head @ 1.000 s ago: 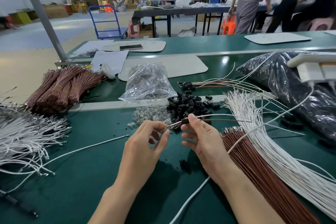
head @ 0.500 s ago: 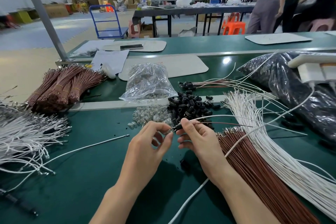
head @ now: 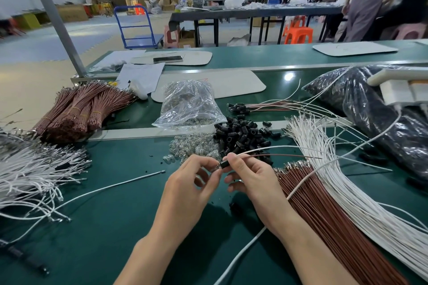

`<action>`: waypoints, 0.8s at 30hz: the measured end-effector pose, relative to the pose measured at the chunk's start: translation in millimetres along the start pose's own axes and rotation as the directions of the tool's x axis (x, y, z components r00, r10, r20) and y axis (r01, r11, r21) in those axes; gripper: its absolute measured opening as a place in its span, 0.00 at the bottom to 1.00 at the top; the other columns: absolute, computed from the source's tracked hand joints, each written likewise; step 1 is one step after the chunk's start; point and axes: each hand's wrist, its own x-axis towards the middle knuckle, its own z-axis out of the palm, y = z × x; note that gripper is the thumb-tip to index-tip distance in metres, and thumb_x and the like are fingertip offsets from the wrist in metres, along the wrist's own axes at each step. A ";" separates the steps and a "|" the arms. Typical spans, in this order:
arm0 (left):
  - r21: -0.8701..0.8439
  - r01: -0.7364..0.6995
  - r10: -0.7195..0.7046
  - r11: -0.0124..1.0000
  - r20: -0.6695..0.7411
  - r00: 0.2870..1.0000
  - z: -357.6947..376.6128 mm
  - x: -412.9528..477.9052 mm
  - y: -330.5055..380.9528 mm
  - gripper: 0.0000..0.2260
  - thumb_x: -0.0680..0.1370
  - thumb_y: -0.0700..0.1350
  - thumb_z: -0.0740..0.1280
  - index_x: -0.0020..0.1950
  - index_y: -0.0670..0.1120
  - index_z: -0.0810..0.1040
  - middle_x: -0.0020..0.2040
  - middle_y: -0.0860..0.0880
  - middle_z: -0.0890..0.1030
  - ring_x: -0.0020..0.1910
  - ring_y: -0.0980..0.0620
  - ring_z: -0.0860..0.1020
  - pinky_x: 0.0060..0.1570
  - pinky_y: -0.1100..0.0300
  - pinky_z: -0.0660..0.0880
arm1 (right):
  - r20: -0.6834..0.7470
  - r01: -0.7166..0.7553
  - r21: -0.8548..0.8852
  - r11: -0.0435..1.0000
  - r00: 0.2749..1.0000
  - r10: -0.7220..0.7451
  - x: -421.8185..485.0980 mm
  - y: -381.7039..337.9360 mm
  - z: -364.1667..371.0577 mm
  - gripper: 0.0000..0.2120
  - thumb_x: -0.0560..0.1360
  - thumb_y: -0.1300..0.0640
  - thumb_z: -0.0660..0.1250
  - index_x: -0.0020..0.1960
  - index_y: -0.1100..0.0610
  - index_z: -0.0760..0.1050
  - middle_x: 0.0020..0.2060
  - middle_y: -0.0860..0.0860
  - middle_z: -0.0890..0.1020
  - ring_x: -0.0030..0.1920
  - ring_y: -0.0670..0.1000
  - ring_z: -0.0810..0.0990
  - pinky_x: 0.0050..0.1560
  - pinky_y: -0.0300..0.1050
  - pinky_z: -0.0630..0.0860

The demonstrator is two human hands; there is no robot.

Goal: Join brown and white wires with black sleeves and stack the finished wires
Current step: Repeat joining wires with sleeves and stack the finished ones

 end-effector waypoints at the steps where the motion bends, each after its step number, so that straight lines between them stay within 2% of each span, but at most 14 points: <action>1: -0.008 0.003 -0.004 1.000 -0.002 1.000 -0.1 -0.2 0.2 0.07 0.78 0.48 0.72 0.49 0.60 0.76 0.45 0.60 0.80 0.41 0.56 0.79 0.41 0.72 0.72 | 0.000 -0.002 0.002 1.000 1.000 0.002 0.0 0.2 -0.3 0.12 0.71 0.44 0.74 0.43 0.53 0.85 0.41 0.55 0.85 0.37 0.49 0.82 0.35 0.40 0.78; 4: -0.031 0.013 -0.013 0.999 -0.002 1.000 -0.5 0.1 -0.3 0.03 0.77 0.53 0.70 0.49 0.58 0.78 0.45 0.61 0.80 0.42 0.55 0.79 0.40 0.69 0.73 | 0.003 -0.011 -0.006 1.000 1.000 0.011 -0.1 0.8 -1.3 0.12 0.72 0.44 0.74 0.44 0.53 0.85 0.41 0.55 0.85 0.38 0.49 0.82 0.35 0.40 0.78; 6: -0.036 0.015 -0.015 0.999 0.000 1.000 -1.1 0.3 -1.0 0.05 0.76 0.54 0.69 0.50 0.57 0.79 0.45 0.61 0.81 0.43 0.55 0.80 0.41 0.68 0.74 | 0.001 -0.016 -0.011 1.000 1.000 0.016 -0.2 0.4 -1.2 0.13 0.72 0.45 0.74 0.44 0.54 0.85 0.42 0.57 0.85 0.38 0.49 0.82 0.36 0.40 0.78; 10: -0.068 0.029 -0.029 0.997 0.004 1.000 -1.5 0.1 -2.2 0.04 0.75 0.54 0.70 0.50 0.59 0.79 0.45 0.62 0.82 0.44 0.57 0.80 0.43 0.71 0.72 | 0.011 -0.013 -0.033 0.999 1.000 0.013 -0.8 -0.4 -1.2 0.13 0.71 0.45 0.74 0.45 0.55 0.85 0.41 0.57 0.85 0.38 0.50 0.82 0.37 0.40 0.79; 17: -0.100 0.038 -0.041 0.994 -0.024 0.999 1.7 -0.3 -1.8 0.04 0.74 0.52 0.72 0.48 0.58 0.81 0.44 0.61 0.83 0.43 0.55 0.81 0.43 0.70 0.72 | 0.040 -0.009 -0.056 0.998 0.999 0.012 -1.7 -1.0 -1.7 0.12 0.71 0.46 0.74 0.44 0.54 0.85 0.40 0.55 0.86 0.38 0.49 0.82 0.38 0.40 0.80; 21: -0.131 0.060 -0.066 0.990 -0.040 0.997 4.0 0.9 -1.2 0.04 0.76 0.50 0.72 0.50 0.57 0.81 0.44 0.60 0.83 0.44 0.55 0.81 0.43 0.71 0.72 | 0.043 -0.033 0.026 0.999 0.999 0.032 0.1 -1.3 -0.7 0.16 0.70 0.43 0.73 0.46 0.56 0.86 0.41 0.55 0.86 0.37 0.49 0.82 0.36 0.40 0.79; 24: -0.112 0.066 -0.071 0.992 -0.044 0.996 2.9 2.9 -1.1 0.05 0.76 0.51 0.72 0.51 0.60 0.80 0.46 0.61 0.83 0.46 0.56 0.81 0.43 0.71 0.72 | -0.023 -0.052 0.133 0.990 0.998 0.056 2.7 -1.7 -0.4 0.16 0.66 0.44 0.74 0.44 0.55 0.87 0.41 0.54 0.85 0.36 0.47 0.82 0.33 0.39 0.78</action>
